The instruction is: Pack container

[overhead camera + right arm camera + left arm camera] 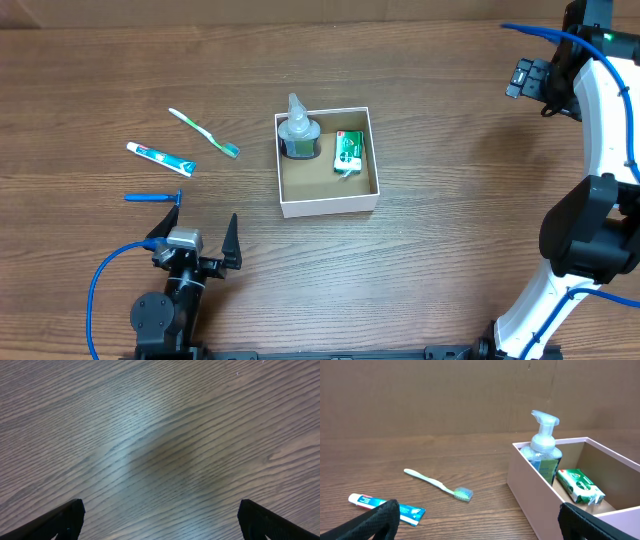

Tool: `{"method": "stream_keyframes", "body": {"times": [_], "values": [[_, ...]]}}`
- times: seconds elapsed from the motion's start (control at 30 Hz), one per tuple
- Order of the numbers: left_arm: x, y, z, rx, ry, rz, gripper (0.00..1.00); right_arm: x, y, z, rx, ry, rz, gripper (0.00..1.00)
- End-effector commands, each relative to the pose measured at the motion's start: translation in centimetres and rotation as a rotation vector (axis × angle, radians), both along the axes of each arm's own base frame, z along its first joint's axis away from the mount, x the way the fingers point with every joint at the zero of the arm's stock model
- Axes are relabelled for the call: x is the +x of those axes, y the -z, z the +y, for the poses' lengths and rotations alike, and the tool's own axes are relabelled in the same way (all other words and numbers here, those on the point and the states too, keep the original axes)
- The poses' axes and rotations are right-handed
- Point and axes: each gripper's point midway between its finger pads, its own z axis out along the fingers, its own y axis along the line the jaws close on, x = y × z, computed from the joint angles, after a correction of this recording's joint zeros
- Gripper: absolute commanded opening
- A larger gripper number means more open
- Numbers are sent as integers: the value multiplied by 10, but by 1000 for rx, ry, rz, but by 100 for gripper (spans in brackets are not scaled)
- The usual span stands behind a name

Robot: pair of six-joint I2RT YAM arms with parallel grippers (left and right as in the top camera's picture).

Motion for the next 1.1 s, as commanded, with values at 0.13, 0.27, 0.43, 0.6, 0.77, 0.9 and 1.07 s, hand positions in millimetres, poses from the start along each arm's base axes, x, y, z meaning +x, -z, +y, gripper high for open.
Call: {"method": "stream_keyframes", "body": {"times": [0.13, 0.27, 0.43, 0.6, 0.77, 0.9, 1.07], "values": [[0, 0, 1, -17, -2, -1, 100, 0, 2, 0, -13, -3, 8, 100], [0, 0, 1, -17, -2, -1, 100, 0, 2, 0, -13, -3, 8, 100], [0, 0, 1, -17, -2, -1, 100, 0, 2, 0, -13, -3, 8, 99], [0, 0, 1, -17, -2, -1, 100, 0, 2, 0, -13, -3, 8, 100], [0, 0, 1, -17, -3, -1, 100, 0, 2, 0, -13, -3, 8, 100], [1, -4, 6, -13, -32, -17, 100, 0, 2, 0, -13, -3, 8, 100], [-2, -22, 4, -121, -29, -23, 100, 0, 2, 0, -13, -3, 8, 100]]}}
